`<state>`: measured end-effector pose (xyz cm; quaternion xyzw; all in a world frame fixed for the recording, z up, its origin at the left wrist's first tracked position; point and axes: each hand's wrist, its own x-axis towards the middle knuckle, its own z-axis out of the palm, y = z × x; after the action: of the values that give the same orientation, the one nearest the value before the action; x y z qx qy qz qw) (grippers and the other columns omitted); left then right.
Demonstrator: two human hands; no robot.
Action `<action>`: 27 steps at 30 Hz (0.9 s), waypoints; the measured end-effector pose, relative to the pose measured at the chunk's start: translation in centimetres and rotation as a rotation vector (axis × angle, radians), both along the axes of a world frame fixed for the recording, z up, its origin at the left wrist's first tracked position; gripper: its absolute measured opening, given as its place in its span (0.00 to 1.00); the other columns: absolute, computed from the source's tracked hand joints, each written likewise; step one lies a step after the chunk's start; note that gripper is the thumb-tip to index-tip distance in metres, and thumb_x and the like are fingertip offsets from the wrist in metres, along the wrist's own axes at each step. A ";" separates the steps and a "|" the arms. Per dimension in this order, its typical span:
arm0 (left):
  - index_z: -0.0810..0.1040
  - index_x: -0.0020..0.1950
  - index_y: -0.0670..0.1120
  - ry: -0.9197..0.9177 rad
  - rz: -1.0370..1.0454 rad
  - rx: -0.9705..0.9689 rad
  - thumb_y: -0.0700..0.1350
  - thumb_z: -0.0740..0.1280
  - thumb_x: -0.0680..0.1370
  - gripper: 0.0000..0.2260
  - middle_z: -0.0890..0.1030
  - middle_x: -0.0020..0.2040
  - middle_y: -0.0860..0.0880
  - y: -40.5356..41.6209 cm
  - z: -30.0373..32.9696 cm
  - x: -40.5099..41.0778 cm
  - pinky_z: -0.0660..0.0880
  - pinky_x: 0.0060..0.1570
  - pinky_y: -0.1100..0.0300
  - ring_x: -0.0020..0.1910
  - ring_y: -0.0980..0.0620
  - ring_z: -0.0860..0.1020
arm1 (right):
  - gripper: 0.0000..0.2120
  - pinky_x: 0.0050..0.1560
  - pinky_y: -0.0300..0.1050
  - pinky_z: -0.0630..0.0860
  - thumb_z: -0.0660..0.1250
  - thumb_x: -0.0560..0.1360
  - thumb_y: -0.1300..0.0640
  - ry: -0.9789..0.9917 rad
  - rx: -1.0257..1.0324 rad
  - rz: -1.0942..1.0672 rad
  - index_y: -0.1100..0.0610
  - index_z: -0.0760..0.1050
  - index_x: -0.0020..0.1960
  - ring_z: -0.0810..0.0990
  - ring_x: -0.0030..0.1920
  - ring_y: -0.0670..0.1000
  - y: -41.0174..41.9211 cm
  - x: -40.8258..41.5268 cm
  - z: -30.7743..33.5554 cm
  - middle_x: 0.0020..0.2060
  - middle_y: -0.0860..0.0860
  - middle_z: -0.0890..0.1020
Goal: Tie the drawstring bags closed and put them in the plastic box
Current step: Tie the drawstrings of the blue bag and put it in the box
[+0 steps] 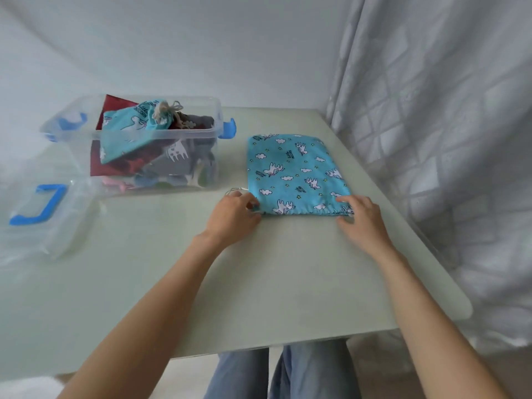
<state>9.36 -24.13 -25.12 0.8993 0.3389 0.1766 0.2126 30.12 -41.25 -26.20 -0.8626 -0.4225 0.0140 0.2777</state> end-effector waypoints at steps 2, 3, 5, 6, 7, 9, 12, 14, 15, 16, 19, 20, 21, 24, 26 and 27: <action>0.79 0.54 0.45 -0.056 -0.045 -0.015 0.42 0.67 0.74 0.09 0.79 0.50 0.47 0.3 -0.1 -0.5 0.70 0.47 0.62 0.44 0.51 0.75 | 0.19 0.59 0.47 0.67 0.68 0.72 0.61 0.045 0.046 -0.047 0.53 0.74 0.63 0.72 0.58 0.59 -0.4 1.0 -0.4 0.57 0.57 0.75; 0.80 0.52 0.45 -0.081 -0.069 -0.013 0.41 0.68 0.74 0.08 0.80 0.48 0.47 0.7 -0.2 -1.0 0.72 0.46 0.61 0.41 0.52 0.75 | 0.18 0.57 0.46 0.69 0.69 0.71 0.62 0.059 0.098 -0.061 0.55 0.75 0.60 0.75 0.55 0.57 -0.5 1.3 -0.6 0.55 0.57 0.78; 0.81 0.49 0.45 -0.099 -0.077 0.028 0.41 0.69 0.74 0.05 0.81 0.43 0.48 1.5 -0.4 -1.8 0.71 0.42 0.60 0.38 0.52 0.74 | 0.14 0.51 0.44 0.72 0.71 0.70 0.64 0.092 0.202 -0.084 0.58 0.78 0.55 0.78 0.46 0.54 -0.8 1.8 -0.6 0.49 0.57 0.81; 0.81 0.47 0.45 -0.091 -0.071 0.057 0.42 0.69 0.74 0.04 0.81 0.42 0.48 1.9 -0.5 -2.0 0.69 0.40 0.60 0.38 0.50 0.75 | 0.12 0.47 0.41 0.73 0.71 0.69 0.64 0.100 0.234 -0.093 0.59 0.79 0.52 0.78 0.41 0.53 -0.8 1.8 -0.7 0.46 0.56 0.81; 0.80 0.47 0.44 -0.077 -0.065 0.093 0.43 0.69 0.75 0.03 0.80 0.41 0.47 2.3 -0.8 -2.2 0.68 0.40 0.59 0.38 0.48 0.75 | 0.10 0.44 0.37 0.72 0.72 0.69 0.64 0.112 0.256 -0.094 0.60 0.80 0.50 0.77 0.38 0.51 -0.9 1.8 -0.8 0.42 0.55 0.81; 0.78 0.48 0.42 -0.051 -0.050 0.193 0.43 0.66 0.77 0.05 0.79 0.44 0.44 2.8 -1.2 -2.2 0.68 0.39 0.57 0.40 0.42 0.76 | 0.08 0.39 0.30 0.70 0.73 0.69 0.64 0.134 0.290 -0.087 0.60 0.80 0.47 0.75 0.34 0.49 -0.9 1.5 -0.7 0.37 0.52 0.80; 0.75 0.49 0.41 -0.162 0.007 0.186 0.44 0.62 0.79 0.07 0.77 0.46 0.44 3.1 -1.2 -2.0 0.72 0.40 0.54 0.40 0.44 0.75 | 0.09 0.38 0.27 0.69 0.72 0.69 0.66 0.106 0.284 -0.051 0.59 0.80 0.49 0.75 0.34 0.50 -0.6 0.9 -0.8 0.36 0.52 0.79; 0.75 0.46 0.43 -0.358 0.048 -0.001 0.44 0.62 0.79 0.05 0.77 0.45 0.47 2.6 -0.8 -1.7 0.74 0.40 0.58 0.40 0.51 0.77 | 0.11 0.38 0.29 0.69 0.71 0.69 0.67 0.085 0.273 -0.036 0.58 0.80 0.50 0.75 0.35 0.50 -0.4 0.4 -0.7 0.38 0.52 0.79; 0.74 0.45 0.45 -0.453 0.061 -0.131 0.43 0.62 0.80 0.05 0.78 0.43 0.48 2.4 -0.6 -1.6 0.76 0.39 0.61 0.39 0.55 0.79 | 0.11 0.41 0.33 0.70 0.70 0.69 0.67 0.094 0.271 -0.044 0.58 0.80 0.51 0.75 0.36 0.51 -0.4 0.2 -0.6 0.38 0.51 0.79; 0.73 0.44 0.46 -0.531 0.065 -0.256 0.43 0.61 0.80 0.06 0.79 0.42 0.49 2.2 -0.6 -1.4 0.77 0.39 0.63 0.37 0.58 0.80 | 0.11 0.44 0.37 0.71 0.70 0.70 0.66 0.106 0.270 -0.063 0.57 0.79 0.51 0.75 0.36 0.51 -0.3 0.0 -0.6 0.38 0.51 0.79; 0.73 0.42 0.47 -0.622 0.093 -0.444 0.41 0.61 0.80 0.08 0.80 0.38 0.49 2.3 -0.6 -1.3 0.77 0.35 0.66 0.31 0.59 0.80 | 0.10 0.48 0.44 0.74 0.69 0.70 0.64 0.113 0.248 -0.114 0.56 0.78 0.51 0.75 0.38 0.50 -0.4 -0.4 -0.3 0.39 0.49 0.79; 0.73 0.41 0.47 -0.615 0.113 -0.444 0.40 0.61 0.80 0.08 0.80 0.37 0.49 2.5 -0.6 -1.4 0.76 0.33 0.67 0.29 0.59 0.79 | 0.10 0.48 0.45 0.74 0.68 0.71 0.64 0.107 0.235 -0.109 0.56 0.78 0.51 0.75 0.38 0.50 -0.4 -0.5 -0.3 0.39 0.49 0.79; 0.73 0.41 0.47 -0.601 0.138 -0.422 0.40 0.61 0.80 0.08 0.80 0.36 0.50 2.8 -0.7 -1.5 0.76 0.31 0.67 0.28 0.60 0.79 | 0.10 0.48 0.46 0.73 0.68 0.71 0.64 0.095 0.217 -0.092 0.56 0.77 0.52 0.75 0.39 0.51 -0.5 -0.6 -0.2 0.40 0.49 0.79; 0.75 0.44 0.43 -0.585 0.227 -0.357 0.41 0.60 0.80 0.06 0.80 0.36 0.51 3.8 -1.0 -1.9 0.74 0.29 0.68 0.26 0.62 0.77 | 0.12 0.45 0.46 0.70 0.65 0.72 0.67 0.047 0.216 -0.064 0.59 0.75 0.54 0.74 0.41 0.52 -0.5 -0.7 0.0 0.40 0.50 0.77; 0.75 0.45 0.42 -0.590 0.253 -0.361 0.41 0.60 0.80 0.06 0.80 0.36 0.51 4.3 -1.1 -2.2 0.75 0.30 0.67 0.26 0.62 0.77 | 0.11 0.44 0.44 0.69 0.64 0.72 0.68 0.081 0.301 -0.084 0.60 0.75 0.53 0.74 0.40 0.53 -0.5 -0.5 0.1 0.39 0.51 0.76; 0.75 0.44 0.43 -0.589 0.241 -0.375 0.41 0.60 0.80 0.07 0.80 0.36 0.51 4.4 -1.1 -2.2 0.75 0.30 0.66 0.27 0.62 0.78 | 0.10 0.44 0.43 0.69 0.64 0.72 0.69 0.120 0.348 -0.093 0.60 0.75 0.52 0.74 0.40 0.54 -0.5 -0.4 0.2 0.39 0.51 0.76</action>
<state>7.15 -19.74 -26.22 0.7091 0.3931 0.3863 0.4397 29.76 -41.72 -25.98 -0.8179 -0.3609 -0.0209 0.4475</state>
